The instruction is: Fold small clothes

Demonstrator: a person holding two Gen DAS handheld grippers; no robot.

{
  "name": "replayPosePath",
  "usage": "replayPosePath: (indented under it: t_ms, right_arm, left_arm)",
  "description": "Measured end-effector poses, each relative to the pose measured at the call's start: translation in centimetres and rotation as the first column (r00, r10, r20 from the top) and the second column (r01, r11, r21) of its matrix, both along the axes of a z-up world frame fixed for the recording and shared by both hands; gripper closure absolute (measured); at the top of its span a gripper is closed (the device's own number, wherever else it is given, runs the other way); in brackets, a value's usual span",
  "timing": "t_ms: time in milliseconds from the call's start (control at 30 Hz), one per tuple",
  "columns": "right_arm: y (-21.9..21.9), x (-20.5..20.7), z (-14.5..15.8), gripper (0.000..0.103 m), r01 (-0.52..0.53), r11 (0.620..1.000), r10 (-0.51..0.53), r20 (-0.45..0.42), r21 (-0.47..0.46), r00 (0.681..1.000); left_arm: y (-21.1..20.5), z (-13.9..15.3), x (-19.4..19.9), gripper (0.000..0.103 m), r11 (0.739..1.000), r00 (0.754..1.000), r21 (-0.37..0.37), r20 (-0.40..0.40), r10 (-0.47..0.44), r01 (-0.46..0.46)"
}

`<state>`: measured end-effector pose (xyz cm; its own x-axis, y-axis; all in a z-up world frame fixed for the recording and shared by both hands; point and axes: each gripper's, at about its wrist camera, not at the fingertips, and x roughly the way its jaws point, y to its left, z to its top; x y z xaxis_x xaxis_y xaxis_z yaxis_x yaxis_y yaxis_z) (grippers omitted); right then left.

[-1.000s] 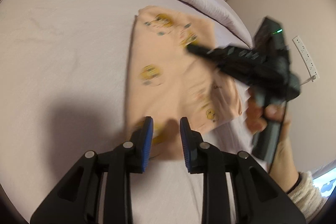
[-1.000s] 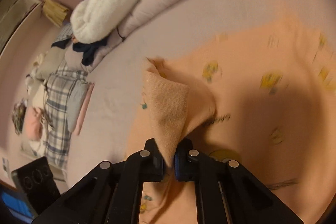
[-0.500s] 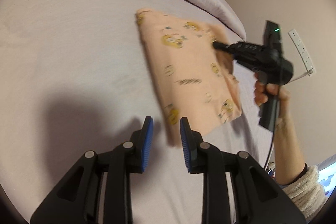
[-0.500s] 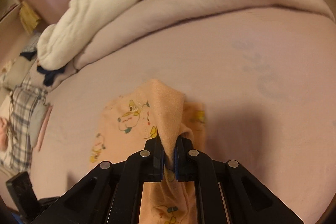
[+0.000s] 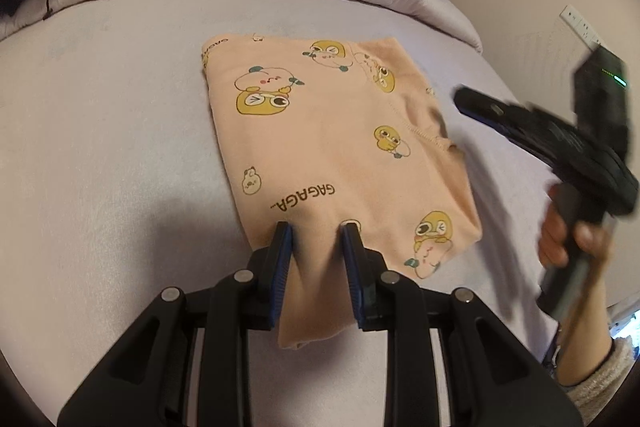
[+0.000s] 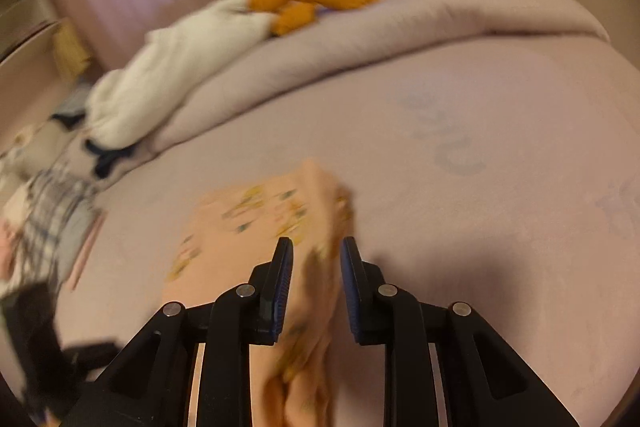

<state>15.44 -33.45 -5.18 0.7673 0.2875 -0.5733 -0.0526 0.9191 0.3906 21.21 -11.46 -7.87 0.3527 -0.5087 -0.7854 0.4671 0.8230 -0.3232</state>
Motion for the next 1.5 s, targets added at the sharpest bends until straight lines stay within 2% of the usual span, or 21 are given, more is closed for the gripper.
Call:
replayPosePath:
  t_ms: [133, 267, 467, 633, 833, 1000, 1167, 1200, 1267, 1367, 1500]
  right_arm:
    - [1.9, -2.2, -0.8, 0.08, -0.123, 0.992, 0.124, 0.018, -0.039, 0.992]
    - [3.4, -2.5, -1.6, 0.08, -0.171, 0.981, 0.173, 0.006, -0.096, 0.985]
    - [3.2, -1.5, -4.5, 0.08, -0.113, 0.983, 0.099, -0.1, -0.148, 0.99]
    - [2.0, -2.0, -5.1, 0.081, -0.111, 0.99, 0.101, -0.112, -0.083, 0.989]
    - [1.3, -4.4, -5.6, 0.08, -0.107, 0.993, 0.1, -0.129, -0.052, 0.987]
    - [-0.4, -6.0, -6.2, 0.068, -0.103, 0.993, 0.109, -0.129, 0.053, 0.986]
    - [-2.0, -6.4, -6.8, 0.051, -0.097, 0.971, 0.128, -0.131, 0.219, 0.983]
    - [-2.4, -6.3, -6.9, 0.048, -0.097, 0.959, 0.135, -0.127, 0.265, 0.983]
    - [-2.6, -6.0, -7.1, 0.036, -0.102, 0.937, 0.15, -0.12, 0.334, 0.981]
    - [-2.6, -4.9, -7.3, 0.034, -0.093, 0.911, 0.156, -0.127, 0.403, 0.98]
    - [-2.3, -2.6, -7.2, 0.034, -0.071, 0.906, 0.14, -0.137, 0.417, 0.981]
  left_arm:
    - [-0.4, -0.2, 0.4, 0.077, 1.0, 1.0, 0.029, 0.02, 0.006, -0.007]
    - [-1.0, -0.3, 0.6, 0.077, 0.998, 0.999, 0.054, 0.034, 0.012, -0.014]
    - [-1.0, -0.6, 0.7, 0.077, 0.998, 0.999, 0.065, 0.032, 0.023, -0.025]
    - [-1.2, -0.8, 0.5, 0.075, 0.997, 0.999, 0.078, 0.042, 0.024, -0.027]
    - [-0.6, -0.9, -0.4, 0.071, 0.997, 0.999, 0.077, 0.032, 0.026, -0.028]
    - [0.5, -0.9, -1.2, 0.059, 0.996, 0.998, 0.077, 0.027, 0.053, -0.055]
    - [2.3, -0.7, -0.7, 0.057, 0.996, 0.995, 0.012, -0.021, 0.094, -0.093]
    - [2.7, -0.8, -0.5, 0.056, 0.994, 0.994, -0.012, -0.041, 0.105, -0.105]
    - [3.5, -1.1, 0.2, 0.056, 0.989, 0.988, -0.077, -0.09, 0.121, -0.129]
    - [4.1, -1.6, 1.0, 0.056, 0.978, 0.981, -0.136, -0.138, 0.138, -0.157]
    - [3.5, -1.8, 2.1, 0.056, 0.969, 0.975, -0.181, -0.176, 0.138, -0.17]
